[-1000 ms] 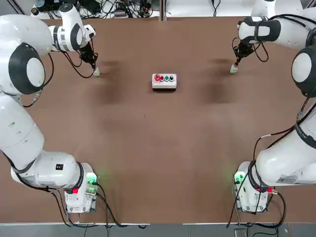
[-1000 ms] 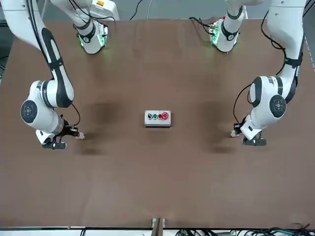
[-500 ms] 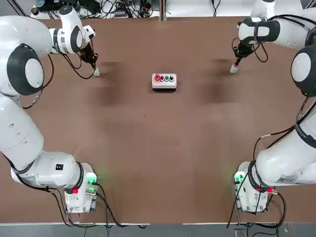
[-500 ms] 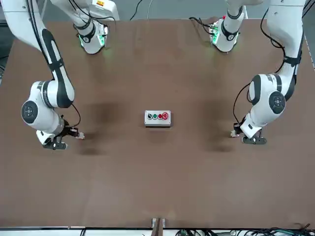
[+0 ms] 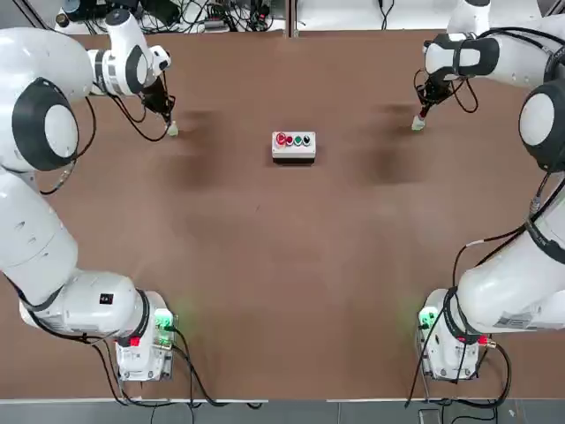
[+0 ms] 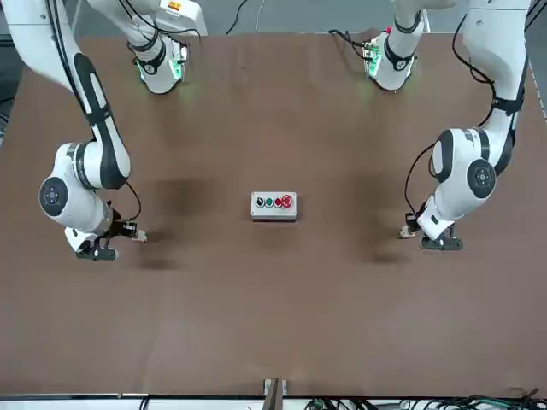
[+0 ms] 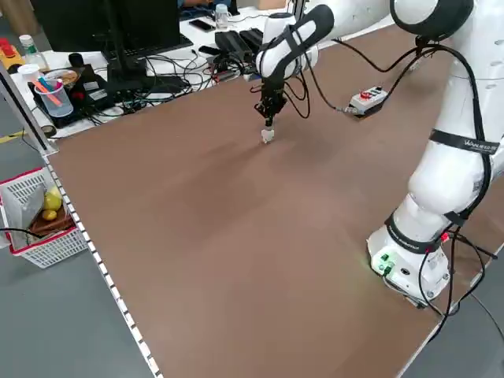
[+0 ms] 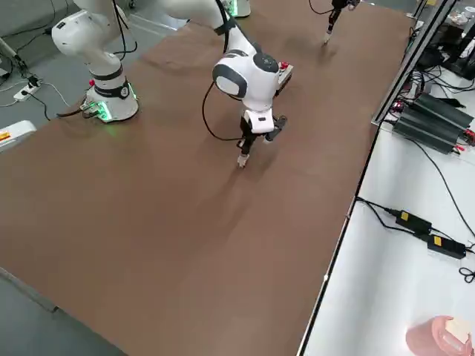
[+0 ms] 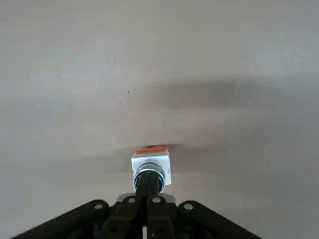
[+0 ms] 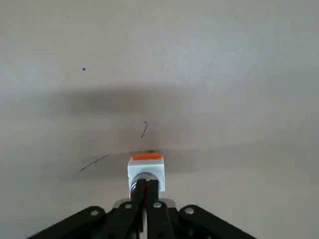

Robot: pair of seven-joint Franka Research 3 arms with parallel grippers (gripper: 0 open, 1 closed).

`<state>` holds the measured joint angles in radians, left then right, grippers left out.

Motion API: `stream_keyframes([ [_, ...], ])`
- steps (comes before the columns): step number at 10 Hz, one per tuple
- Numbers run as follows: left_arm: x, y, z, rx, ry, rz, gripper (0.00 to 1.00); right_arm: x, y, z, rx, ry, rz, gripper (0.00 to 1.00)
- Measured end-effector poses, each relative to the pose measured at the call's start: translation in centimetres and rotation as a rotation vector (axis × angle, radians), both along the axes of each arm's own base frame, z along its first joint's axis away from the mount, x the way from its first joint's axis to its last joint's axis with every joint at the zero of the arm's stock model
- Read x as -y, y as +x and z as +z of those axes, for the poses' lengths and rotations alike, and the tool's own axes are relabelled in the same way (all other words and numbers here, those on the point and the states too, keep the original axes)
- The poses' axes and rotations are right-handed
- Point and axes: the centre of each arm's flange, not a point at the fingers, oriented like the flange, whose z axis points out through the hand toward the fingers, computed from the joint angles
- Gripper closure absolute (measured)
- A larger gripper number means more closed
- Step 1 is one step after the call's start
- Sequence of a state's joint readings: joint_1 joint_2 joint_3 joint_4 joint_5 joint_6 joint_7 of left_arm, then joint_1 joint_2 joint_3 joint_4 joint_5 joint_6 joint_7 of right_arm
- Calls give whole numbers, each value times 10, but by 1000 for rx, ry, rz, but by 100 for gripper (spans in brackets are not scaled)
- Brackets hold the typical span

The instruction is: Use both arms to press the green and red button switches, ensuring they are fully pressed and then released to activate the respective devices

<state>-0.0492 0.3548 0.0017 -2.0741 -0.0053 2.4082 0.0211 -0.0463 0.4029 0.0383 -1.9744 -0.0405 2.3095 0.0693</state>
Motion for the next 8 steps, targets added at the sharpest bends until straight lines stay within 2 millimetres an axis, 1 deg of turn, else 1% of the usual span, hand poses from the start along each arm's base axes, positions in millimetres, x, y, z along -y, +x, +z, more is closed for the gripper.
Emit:
stream_keyframes([
  [8, 0, 7, 8, -54, 2, 1, 99, 0, 1, -1, 7, 0, -1, 93],
])
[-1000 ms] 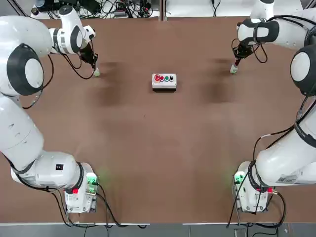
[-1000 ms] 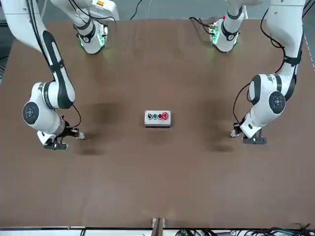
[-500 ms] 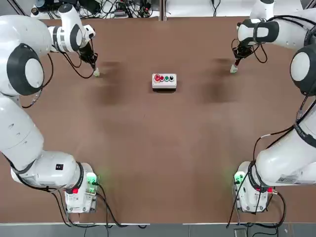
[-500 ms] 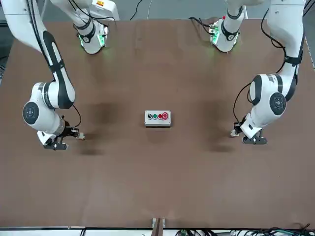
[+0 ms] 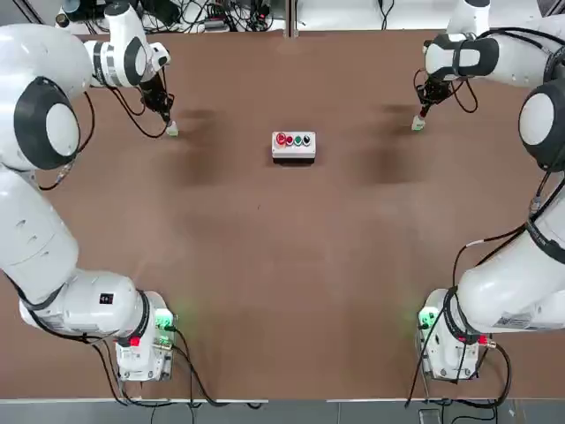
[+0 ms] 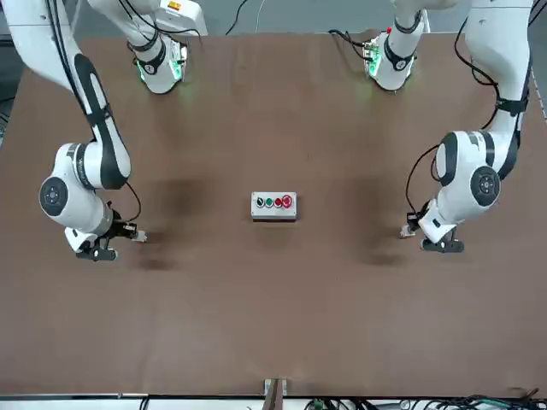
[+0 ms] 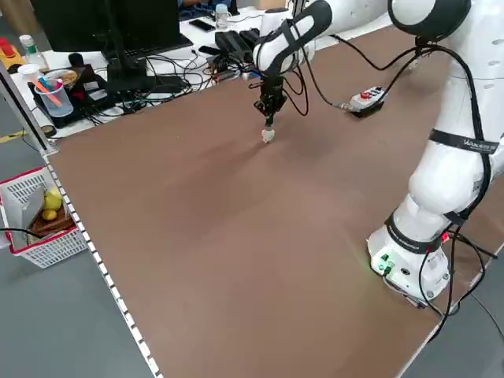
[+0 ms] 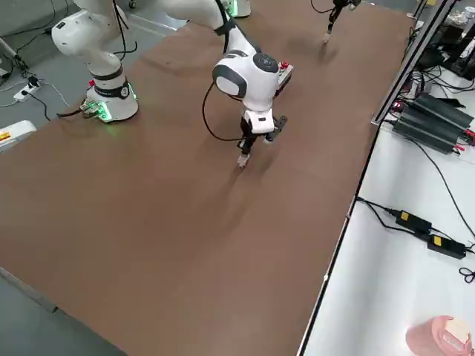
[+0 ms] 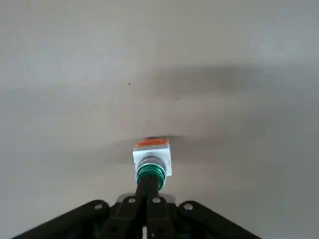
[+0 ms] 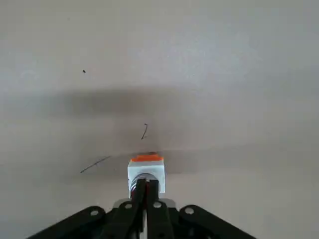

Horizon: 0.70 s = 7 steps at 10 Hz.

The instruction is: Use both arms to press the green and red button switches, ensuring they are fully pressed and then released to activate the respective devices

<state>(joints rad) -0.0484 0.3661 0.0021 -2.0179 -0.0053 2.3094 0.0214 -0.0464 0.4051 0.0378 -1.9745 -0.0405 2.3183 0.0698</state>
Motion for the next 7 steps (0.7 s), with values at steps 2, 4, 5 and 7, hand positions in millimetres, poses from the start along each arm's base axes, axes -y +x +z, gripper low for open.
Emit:
stream_keyframes([
  [2, 0, 6, 8, 9, 0, 1, 99, 0, 0, 0, -1, 0, 0, 93],
  [4, 0, 16, 32, -14, 0, 1, 99, 0, 0, 1, -10, 0, -1, 93],
  [5, 2, 21, 55, -14, 0, -1, 95, 1, 0, 2, -17, -1, -2, 93],
  [7, 4, 26, 112, 35, -3, -4, 72, 2, 3, 7, -23, -2, -5, 93],
])
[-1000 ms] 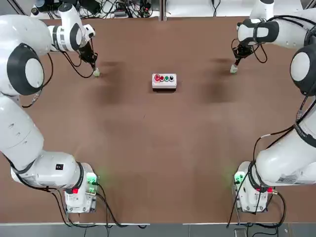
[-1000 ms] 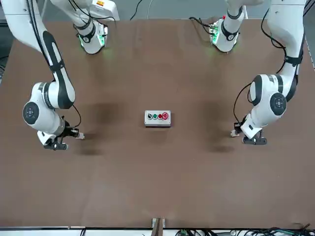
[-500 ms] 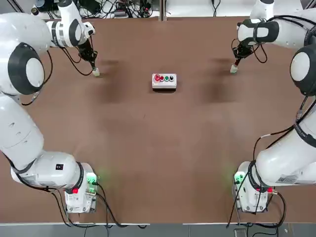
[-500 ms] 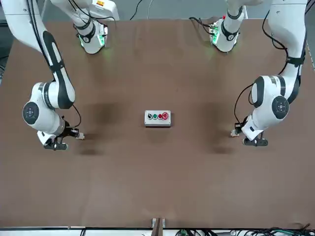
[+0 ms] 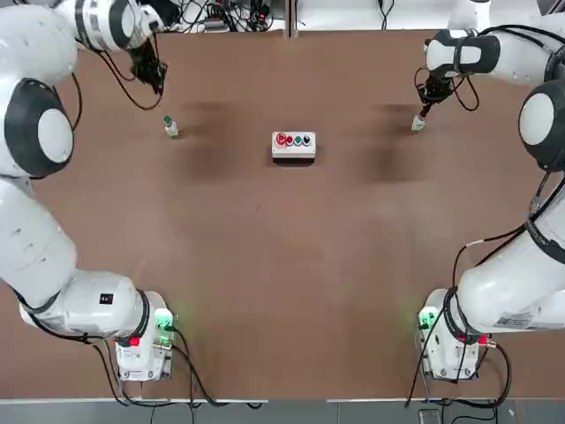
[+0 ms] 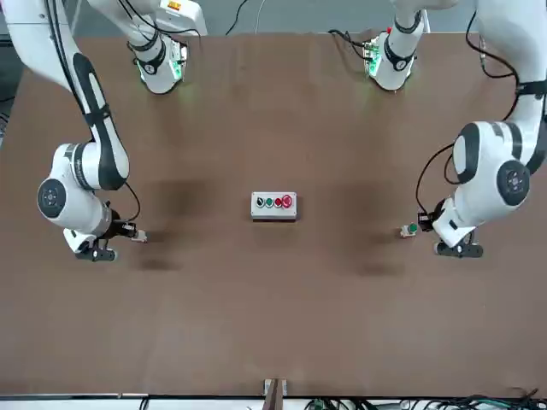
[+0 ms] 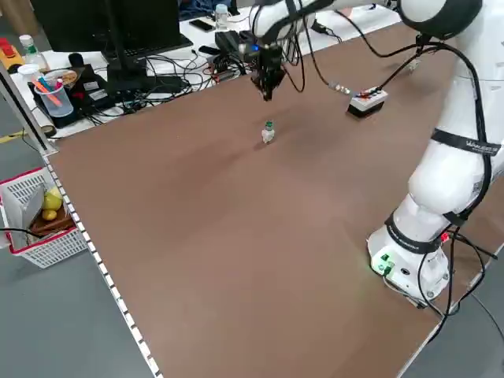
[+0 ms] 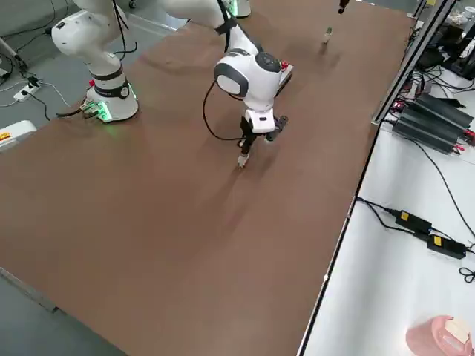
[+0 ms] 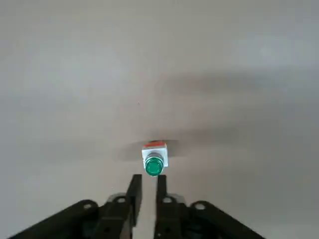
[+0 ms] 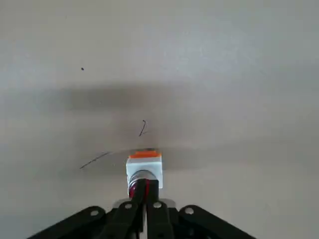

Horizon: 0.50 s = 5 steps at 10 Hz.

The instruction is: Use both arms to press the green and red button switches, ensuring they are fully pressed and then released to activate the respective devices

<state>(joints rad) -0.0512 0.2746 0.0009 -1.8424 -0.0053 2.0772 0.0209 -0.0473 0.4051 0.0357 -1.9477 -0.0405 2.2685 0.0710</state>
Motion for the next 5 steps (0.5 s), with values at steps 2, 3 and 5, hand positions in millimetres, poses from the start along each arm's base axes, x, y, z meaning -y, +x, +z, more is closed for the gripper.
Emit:
stream_keyframes([
  [2, 1, -2, 57, 9, -1, 0, 43, 1, 2, 3, 2, 0, -2, 93],
  [3, 1, -1, 85, 4, -1, -1, 30, 1, 4, 7, -5, 0, -2, 93],
  [5, -1, 1, 130, 2, -1, 2, 1, 0, 11, 30, -25, -3, -9, 91],
])
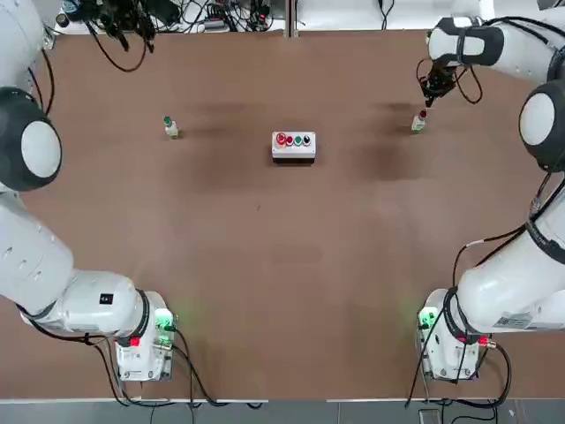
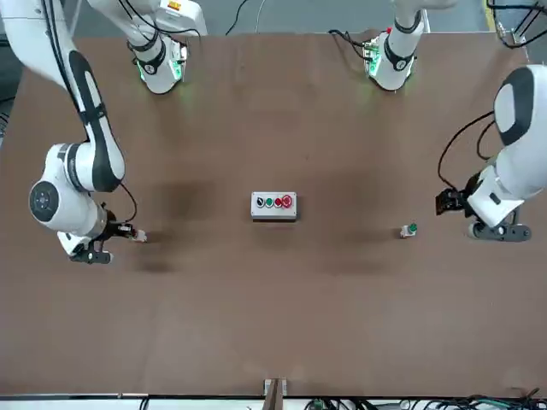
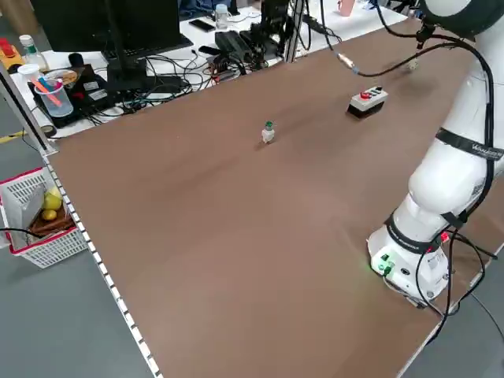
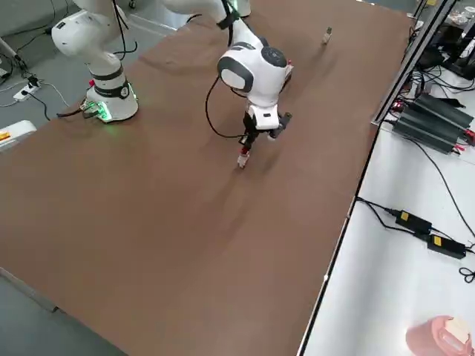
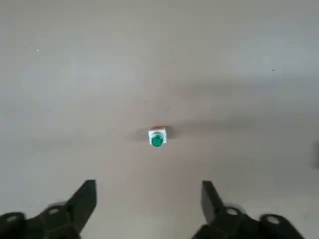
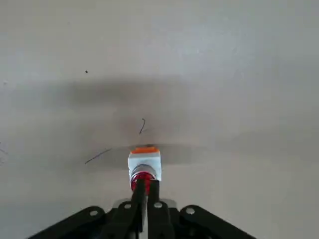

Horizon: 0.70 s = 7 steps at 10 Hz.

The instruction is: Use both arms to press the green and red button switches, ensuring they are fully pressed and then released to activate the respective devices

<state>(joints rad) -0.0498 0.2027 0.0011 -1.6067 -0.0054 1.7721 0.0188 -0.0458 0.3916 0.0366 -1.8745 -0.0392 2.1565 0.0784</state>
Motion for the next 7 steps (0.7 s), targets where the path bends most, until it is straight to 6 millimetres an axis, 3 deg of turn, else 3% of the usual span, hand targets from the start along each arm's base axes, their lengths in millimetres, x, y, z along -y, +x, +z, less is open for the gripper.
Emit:
stream_keyframes([
  [3, -5, -4, 57, 33, -2, 7, 0, -12, -6, 55, 2, -10, -33, 48],
  [6, -7, -17, 87, 64, -26, 16, 0, -18, -23, 122, 30, -18, -40, 5],
  [7, -6, -22, 95, 68, -28, 14, 0, -16, -30, 143, 40, -20, -29, 0],
])
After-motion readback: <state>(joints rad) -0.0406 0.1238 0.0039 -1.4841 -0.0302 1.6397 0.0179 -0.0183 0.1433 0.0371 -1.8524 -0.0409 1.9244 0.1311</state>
